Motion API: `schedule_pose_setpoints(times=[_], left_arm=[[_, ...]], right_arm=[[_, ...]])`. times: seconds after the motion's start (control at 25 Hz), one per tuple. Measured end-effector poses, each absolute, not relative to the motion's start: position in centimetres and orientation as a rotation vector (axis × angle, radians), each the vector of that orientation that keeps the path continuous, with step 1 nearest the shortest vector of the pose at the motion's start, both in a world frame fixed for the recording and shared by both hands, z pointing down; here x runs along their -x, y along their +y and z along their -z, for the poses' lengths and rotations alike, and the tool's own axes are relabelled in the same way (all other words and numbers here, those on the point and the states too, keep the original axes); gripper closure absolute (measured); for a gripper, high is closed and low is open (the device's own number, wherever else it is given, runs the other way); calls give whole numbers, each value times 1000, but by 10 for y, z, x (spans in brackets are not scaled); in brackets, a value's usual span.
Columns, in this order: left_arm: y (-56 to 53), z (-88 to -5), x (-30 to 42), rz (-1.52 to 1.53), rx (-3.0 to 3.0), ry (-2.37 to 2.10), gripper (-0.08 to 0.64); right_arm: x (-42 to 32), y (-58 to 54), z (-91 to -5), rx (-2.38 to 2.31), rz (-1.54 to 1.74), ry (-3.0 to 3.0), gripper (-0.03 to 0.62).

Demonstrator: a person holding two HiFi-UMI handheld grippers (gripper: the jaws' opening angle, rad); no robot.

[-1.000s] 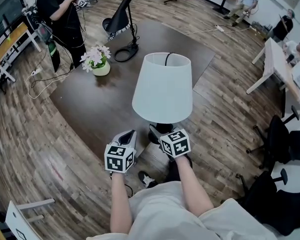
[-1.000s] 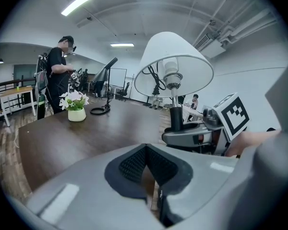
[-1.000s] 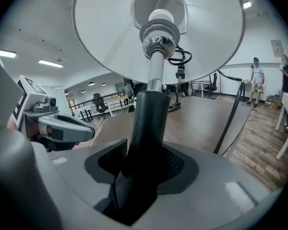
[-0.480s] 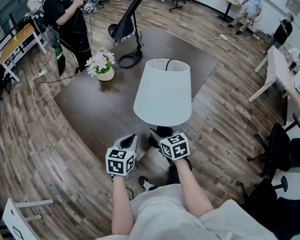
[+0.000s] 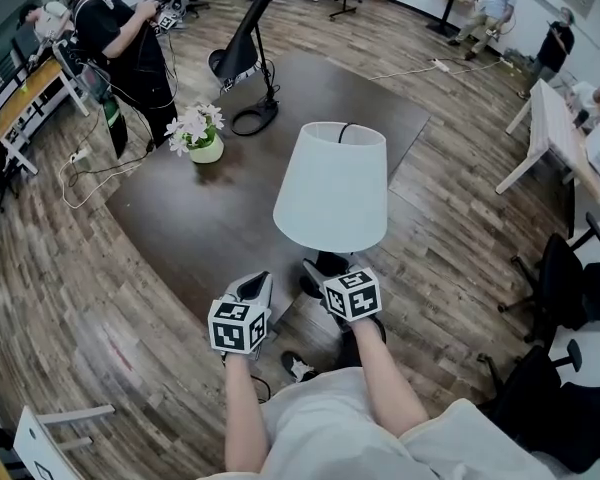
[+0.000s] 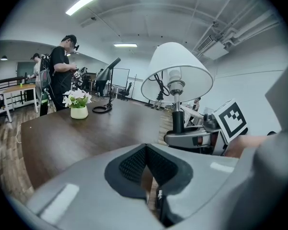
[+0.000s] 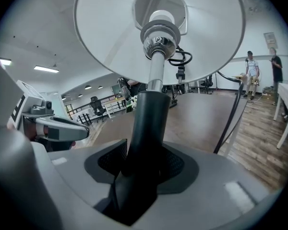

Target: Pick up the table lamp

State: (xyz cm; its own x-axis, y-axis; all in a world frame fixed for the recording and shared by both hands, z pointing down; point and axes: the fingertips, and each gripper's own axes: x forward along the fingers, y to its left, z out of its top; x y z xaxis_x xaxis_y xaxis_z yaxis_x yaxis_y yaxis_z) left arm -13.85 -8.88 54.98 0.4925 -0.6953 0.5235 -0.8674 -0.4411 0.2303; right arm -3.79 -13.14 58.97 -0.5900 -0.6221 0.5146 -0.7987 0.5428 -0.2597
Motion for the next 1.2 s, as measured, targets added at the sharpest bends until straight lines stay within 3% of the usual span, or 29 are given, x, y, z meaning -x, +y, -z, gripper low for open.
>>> schedule_pose_setpoints(times=[1.2], left_arm=[[-89,-549,136,-493,-2284,-1262,558]], right_arm=[[49,-131,-590,-1134,-682,-2431,373]])
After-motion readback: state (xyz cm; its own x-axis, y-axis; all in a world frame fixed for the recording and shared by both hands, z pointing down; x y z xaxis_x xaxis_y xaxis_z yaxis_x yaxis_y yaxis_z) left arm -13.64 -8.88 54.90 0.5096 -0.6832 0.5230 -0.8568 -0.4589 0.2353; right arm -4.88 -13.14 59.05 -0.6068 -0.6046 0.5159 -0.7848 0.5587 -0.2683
